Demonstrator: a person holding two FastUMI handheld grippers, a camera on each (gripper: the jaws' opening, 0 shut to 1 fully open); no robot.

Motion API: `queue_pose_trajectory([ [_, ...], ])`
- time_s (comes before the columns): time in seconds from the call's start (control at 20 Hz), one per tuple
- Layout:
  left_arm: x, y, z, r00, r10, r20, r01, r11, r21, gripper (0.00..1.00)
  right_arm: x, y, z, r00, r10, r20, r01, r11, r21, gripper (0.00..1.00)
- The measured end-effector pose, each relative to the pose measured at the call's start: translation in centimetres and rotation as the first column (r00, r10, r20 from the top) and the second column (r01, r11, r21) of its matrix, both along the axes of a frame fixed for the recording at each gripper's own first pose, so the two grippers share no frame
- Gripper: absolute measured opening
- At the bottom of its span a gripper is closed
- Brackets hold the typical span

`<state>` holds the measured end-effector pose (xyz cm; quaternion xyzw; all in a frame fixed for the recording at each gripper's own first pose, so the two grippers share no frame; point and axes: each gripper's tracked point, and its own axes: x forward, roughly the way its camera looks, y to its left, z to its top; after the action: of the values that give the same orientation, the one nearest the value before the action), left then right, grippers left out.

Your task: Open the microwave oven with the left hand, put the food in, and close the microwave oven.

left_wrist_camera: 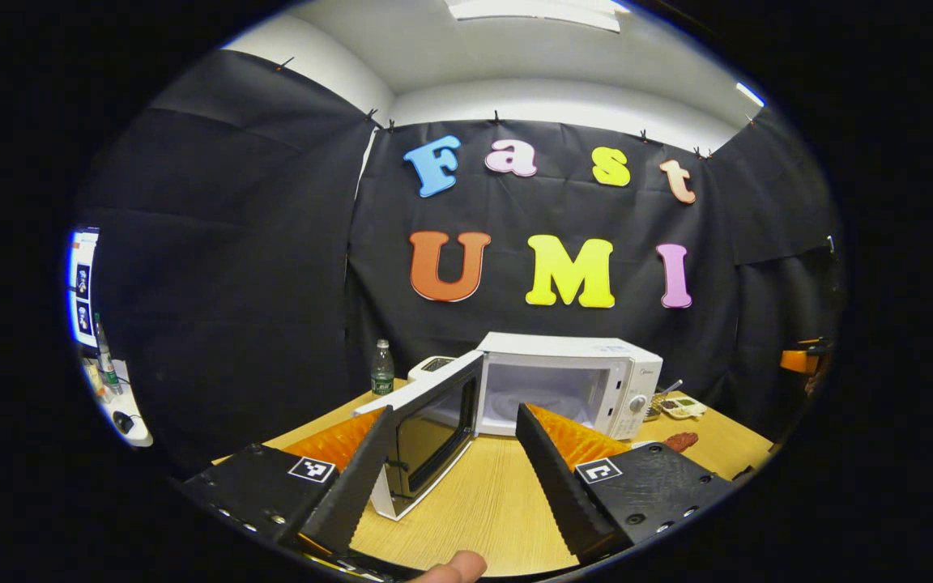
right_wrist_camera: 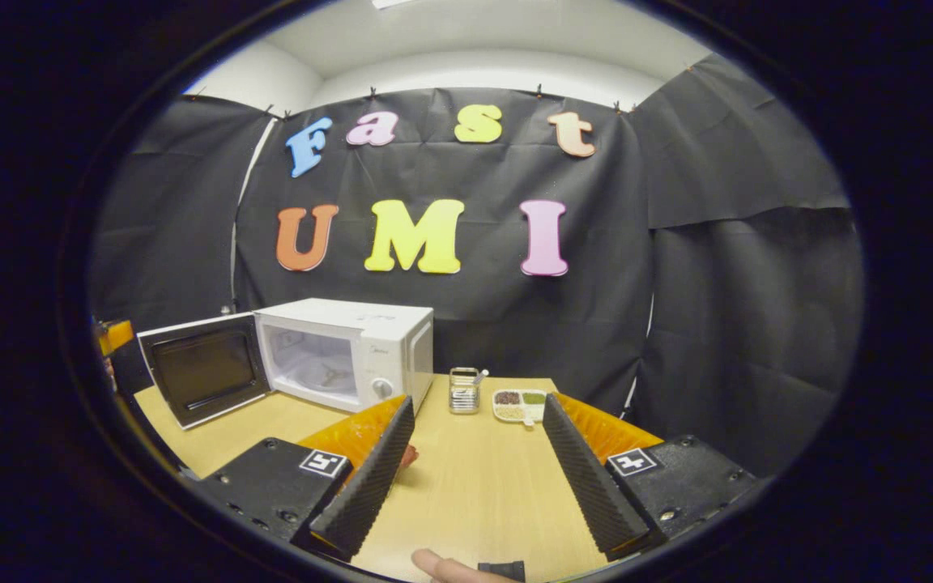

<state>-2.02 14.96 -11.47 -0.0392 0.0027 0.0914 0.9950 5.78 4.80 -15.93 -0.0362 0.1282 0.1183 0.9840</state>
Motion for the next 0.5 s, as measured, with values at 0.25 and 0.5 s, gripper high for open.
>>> queue_pose_trajectory([
  [0.25,2.3,-3.1,2.4,0.999,-0.035,-0.024,0.036,0.999,0.018,0.92,4.4,1.9,-3.1,0.989,0.071,-0.129,-0.074,0.997,-0.022,0.93],
  [0.5,4.6,-4.9,3.3,0.999,-0.035,-0.016,0.036,0.998,0.057,0.92,7.8,5.3,-10.1,0.896,0.201,-0.396,-0.184,0.98,0.08,0.91],
])
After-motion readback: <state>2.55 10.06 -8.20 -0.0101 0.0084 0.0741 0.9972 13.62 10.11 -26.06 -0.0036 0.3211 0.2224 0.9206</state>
